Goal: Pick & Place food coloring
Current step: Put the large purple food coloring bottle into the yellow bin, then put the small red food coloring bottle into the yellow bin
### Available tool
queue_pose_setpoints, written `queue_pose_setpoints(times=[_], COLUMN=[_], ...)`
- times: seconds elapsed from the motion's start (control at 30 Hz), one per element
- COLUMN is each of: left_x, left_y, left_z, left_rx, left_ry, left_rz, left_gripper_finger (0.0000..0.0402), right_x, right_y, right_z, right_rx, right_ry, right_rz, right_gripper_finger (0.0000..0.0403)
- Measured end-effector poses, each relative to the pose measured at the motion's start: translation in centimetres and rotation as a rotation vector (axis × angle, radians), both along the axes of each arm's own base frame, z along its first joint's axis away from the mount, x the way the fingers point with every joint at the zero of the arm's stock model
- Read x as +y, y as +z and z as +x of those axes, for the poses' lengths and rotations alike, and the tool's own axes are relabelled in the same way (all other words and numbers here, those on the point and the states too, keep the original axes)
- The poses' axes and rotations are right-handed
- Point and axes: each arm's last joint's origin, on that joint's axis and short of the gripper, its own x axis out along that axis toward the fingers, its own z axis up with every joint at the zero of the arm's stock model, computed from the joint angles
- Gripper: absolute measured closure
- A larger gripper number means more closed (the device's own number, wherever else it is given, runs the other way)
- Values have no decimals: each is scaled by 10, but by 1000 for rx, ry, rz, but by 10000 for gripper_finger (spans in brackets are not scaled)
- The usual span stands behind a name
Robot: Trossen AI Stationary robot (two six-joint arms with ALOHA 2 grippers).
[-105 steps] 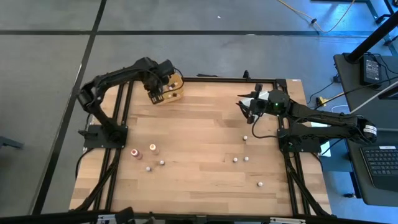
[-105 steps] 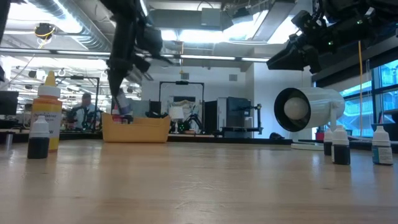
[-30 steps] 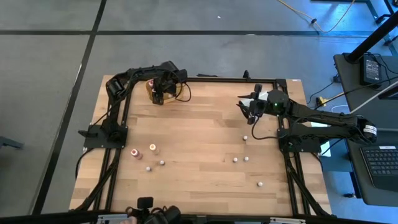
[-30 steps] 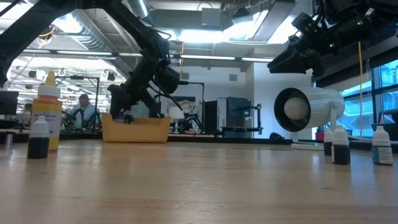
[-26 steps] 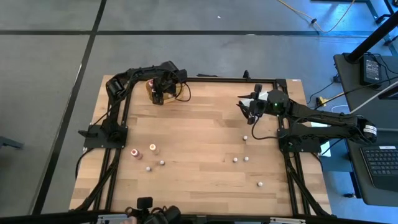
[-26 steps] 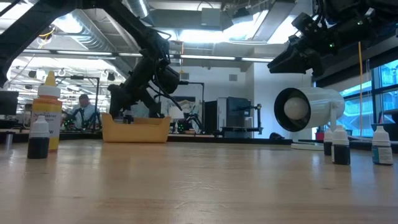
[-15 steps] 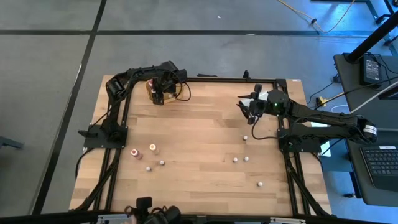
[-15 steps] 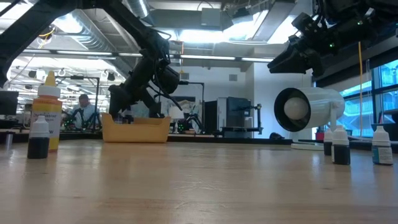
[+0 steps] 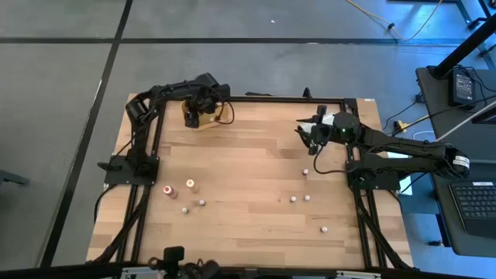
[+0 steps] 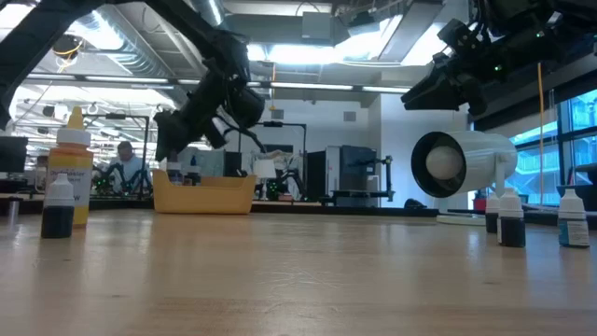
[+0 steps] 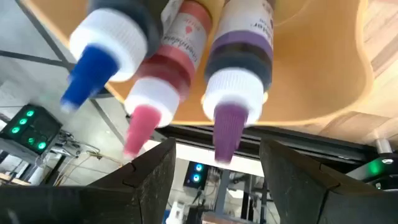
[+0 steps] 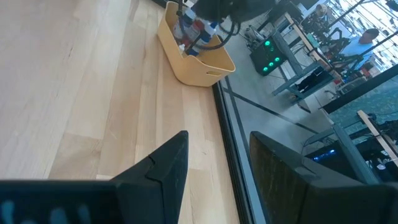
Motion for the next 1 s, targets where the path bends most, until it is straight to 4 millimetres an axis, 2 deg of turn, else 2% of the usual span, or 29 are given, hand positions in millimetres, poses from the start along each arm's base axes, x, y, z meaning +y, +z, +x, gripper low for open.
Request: queue_pose_setpoints(times=[0.1,0.17,0.33,0.4,0.5,0.6,0.73,0.87,0.93,1.0], left_x=[-4,-7,-15,-18,-26,-35,-46,-57,-62,-66], left_y=[15,28,67,79,90,90,79,63,59,58], left_z=[-4,-5,-9,-9,-9,-8,-7,-4,-2,-1], left_rx=[-62,-177,-718,-954,-1205,-1372,-1569,-1724,-1799,-1876], left_ry=[14,58,193,179,112,18,-90,-135,-182,-237], left_rz=[27,36,-98,-169,-219,-224,-232,-202,-180,-154], left_gripper_finger=[171,171,174,175,174,172,172,175,175,174], right_x=[0,0,0,0,0,0,1,5,6,6], right_y=[0,0,0,0,0,-1,-1,-1,3,5], right_z=[0,0,0,0,0,0,0,1,3,3], right_rx=[0,0,0,0,0,6,11,-57,-103,-128], right_ry=[0,0,1,1,1,1,16,107,163,147], right_rz=[0,0,0,0,0,3,12,175,203,217], right_gripper_finger=[230,230,230,230,230,230,230,230,230,230])
